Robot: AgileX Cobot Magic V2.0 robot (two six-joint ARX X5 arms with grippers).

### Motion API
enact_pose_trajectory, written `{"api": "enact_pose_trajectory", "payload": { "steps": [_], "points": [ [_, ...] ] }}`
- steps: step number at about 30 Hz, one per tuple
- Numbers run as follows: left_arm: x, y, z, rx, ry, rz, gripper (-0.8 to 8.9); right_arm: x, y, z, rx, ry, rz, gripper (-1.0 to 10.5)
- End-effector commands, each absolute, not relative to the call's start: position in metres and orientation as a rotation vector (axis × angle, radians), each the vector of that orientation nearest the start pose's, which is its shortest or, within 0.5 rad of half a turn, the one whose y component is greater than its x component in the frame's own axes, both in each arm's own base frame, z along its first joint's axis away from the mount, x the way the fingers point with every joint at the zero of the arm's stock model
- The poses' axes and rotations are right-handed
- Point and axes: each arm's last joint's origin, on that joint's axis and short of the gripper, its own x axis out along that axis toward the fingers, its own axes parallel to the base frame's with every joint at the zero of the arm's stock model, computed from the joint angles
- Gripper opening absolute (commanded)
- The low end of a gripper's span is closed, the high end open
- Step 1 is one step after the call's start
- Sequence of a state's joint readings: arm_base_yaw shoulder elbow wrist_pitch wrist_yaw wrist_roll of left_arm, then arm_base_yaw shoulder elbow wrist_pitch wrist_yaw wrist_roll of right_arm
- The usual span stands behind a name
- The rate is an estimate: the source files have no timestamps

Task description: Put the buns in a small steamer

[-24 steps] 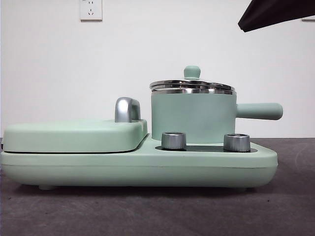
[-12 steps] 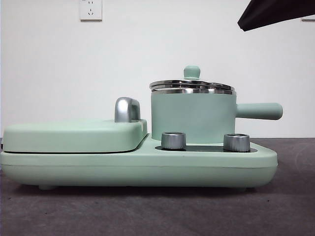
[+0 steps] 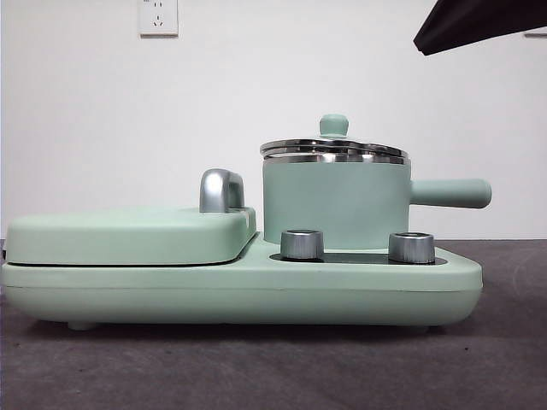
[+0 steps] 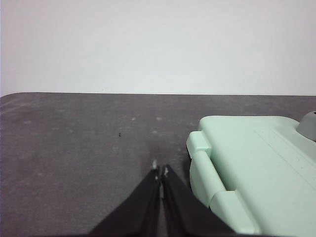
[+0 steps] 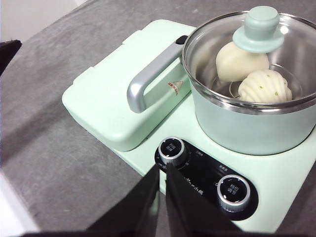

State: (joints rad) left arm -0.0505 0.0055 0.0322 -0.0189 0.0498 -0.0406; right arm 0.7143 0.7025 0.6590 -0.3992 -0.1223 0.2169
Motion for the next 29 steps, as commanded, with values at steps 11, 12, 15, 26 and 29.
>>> {"api": "enact_pose_trajectory", "payload": {
  "steps": [11, 12, 15, 26, 29],
  "points": [
    [0.097, -0.006, 0.167, -0.031, 0.000, -0.098, 0.07, 0.092, 0.034, 0.251, -0.118, 0.166, 0.410, 0.2],
    [0.097, -0.006, 0.167, -0.031, 0.000, -0.098, 0.07, 0.091, 0.030, 0.243, -0.123, 0.150, 0.375, 0.2],
    [0.097, -0.006, 0.167, -0.031, 0.000, -0.098, 0.07, 0.091, 0.022, 0.221, -0.115, 0.116, 0.290, 0.2],
    [0.097, -0.006, 0.167, -0.031, 0.000, -0.098, 0.07, 0.095, 0.008, 0.174, -0.082, 0.020, 0.139, 0.2],
    [0.097, -0.006, 0.167, -0.031, 0.000, -0.098, 0.07, 0.097, 0.008, 0.167, -0.081, -0.009, 0.130, 0.2]
  ]
}}
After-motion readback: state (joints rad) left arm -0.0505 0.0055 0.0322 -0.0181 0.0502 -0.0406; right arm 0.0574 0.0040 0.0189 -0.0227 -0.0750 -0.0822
